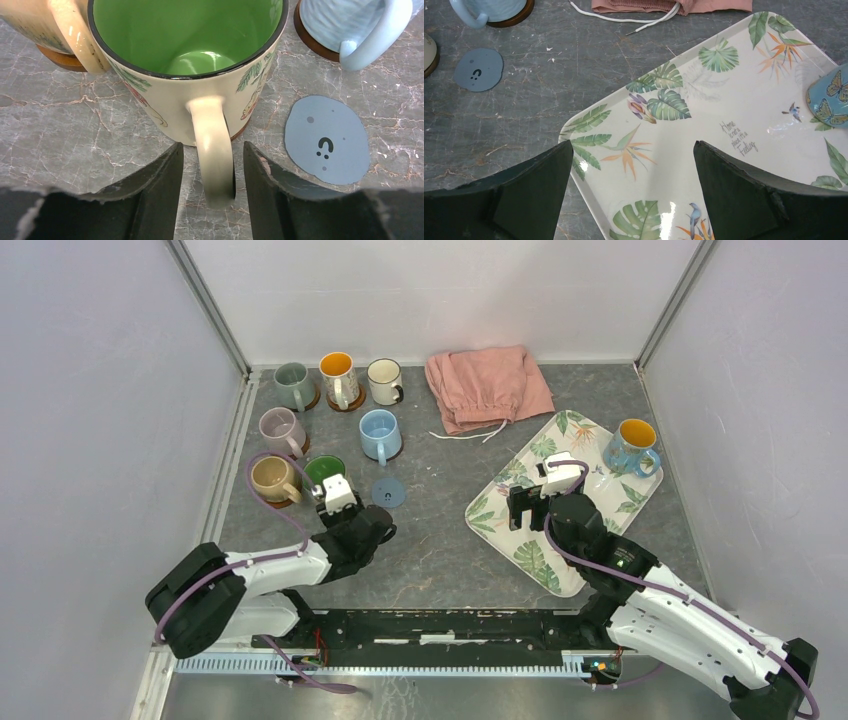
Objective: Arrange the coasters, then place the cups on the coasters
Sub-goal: Place the cup on the coaster.
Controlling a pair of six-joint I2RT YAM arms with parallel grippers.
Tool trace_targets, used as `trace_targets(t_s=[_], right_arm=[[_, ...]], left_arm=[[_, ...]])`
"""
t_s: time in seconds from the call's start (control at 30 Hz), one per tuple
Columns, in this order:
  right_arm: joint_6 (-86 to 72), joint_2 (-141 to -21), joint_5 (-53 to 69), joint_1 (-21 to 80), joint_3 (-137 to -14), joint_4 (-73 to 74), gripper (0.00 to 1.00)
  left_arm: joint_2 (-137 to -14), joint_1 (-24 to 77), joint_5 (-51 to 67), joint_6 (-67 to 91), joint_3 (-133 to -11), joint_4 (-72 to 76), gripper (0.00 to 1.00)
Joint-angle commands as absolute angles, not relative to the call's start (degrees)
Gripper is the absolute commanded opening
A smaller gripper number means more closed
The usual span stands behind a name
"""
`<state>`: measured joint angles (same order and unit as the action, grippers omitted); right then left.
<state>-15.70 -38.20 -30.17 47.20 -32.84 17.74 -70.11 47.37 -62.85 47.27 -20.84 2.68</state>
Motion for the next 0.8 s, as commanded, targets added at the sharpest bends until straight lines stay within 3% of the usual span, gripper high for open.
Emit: trace_targets(t_s=[0.0, 0.2, 0.37, 0.77], right_arm=[[-15.96, -37.89, -30.31, 47.18, -33.21, 16.01, 0.98], [-16.03, -38.23, -30.76, 47.17, -33.48, 15.92, 0.98], [-16.6, -38.56, -31.03, 47.24, -33.75, 16.08, 0.98], [-20.76, -42.35, -33.49, 47.17, -36.32, 17.91, 0.98]], left_arm=[[-68.6, 47.46, -64.67, 49.71, -23.55, 0.54, 0.57], [-66.04, 47.46, -64.75, 51.07, -25.99, -5.4, 0.75], [-62.73, 47.46, -63.32, 52.73, -28.24, -11.37, 0.99], [-51.89, 47.46, -49.69, 43.98, -34.77, -18.49, 1.0]])
